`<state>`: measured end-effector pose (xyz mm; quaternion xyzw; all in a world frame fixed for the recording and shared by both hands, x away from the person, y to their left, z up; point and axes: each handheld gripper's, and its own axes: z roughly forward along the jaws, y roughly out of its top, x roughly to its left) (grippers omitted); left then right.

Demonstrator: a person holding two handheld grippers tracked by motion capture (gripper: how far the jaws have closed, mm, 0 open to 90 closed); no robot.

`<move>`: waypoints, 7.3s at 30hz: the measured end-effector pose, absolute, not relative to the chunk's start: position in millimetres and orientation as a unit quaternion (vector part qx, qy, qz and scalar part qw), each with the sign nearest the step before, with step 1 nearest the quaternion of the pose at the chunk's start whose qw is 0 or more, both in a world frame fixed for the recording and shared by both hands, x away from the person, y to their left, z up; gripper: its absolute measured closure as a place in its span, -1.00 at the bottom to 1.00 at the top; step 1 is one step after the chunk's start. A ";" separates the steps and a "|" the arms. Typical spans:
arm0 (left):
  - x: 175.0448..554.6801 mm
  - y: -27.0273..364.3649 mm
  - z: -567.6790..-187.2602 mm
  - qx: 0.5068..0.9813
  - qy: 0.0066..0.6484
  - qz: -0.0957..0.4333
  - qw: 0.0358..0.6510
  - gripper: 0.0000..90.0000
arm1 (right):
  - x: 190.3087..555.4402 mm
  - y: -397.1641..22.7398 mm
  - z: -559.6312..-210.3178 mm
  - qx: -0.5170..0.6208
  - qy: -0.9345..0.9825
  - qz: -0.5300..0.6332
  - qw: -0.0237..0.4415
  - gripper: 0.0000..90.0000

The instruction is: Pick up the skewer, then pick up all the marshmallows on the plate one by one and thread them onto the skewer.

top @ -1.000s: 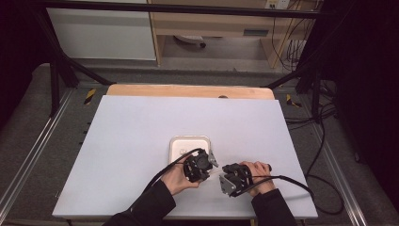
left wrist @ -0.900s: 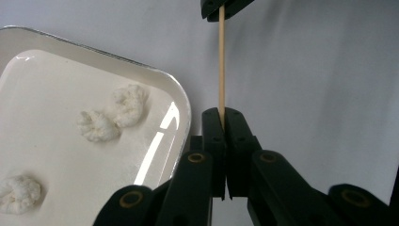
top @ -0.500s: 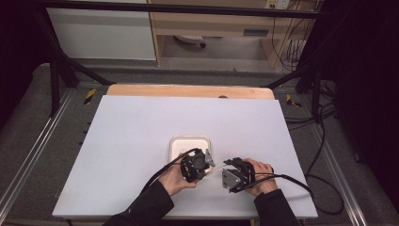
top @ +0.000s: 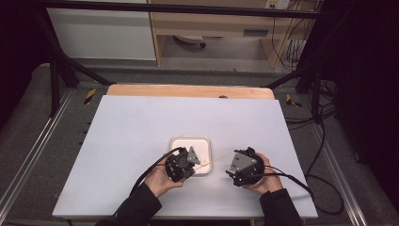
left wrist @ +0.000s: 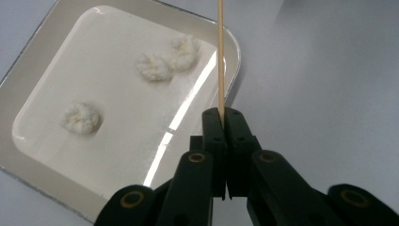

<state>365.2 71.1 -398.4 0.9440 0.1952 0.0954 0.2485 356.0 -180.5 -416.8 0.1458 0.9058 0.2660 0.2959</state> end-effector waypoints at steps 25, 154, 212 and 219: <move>343.3 152.3 -403.3 0.871 0.293 0.144 0.367 0.97 | 365.9 -186.4 -421.1 0.304 0.875 0.326 0.190 -0.95; 322.4 184.6 -419.7 0.811 0.319 0.175 0.459 0.97 | 420.7 -106.8 -372.9 0.356 0.700 0.618 -0.013 0.62; 319.7 174.0 -426.3 0.808 0.312 0.195 0.460 0.98 | 410.2 -88.9 -392.8 0.357 0.665 0.651 -0.076 0.81; 319.3 170.0 -428.0 0.806 0.311 0.197 0.464 0.98 | 405.2 -87.7 -393.4 0.353 0.666 0.653 -0.074 0.81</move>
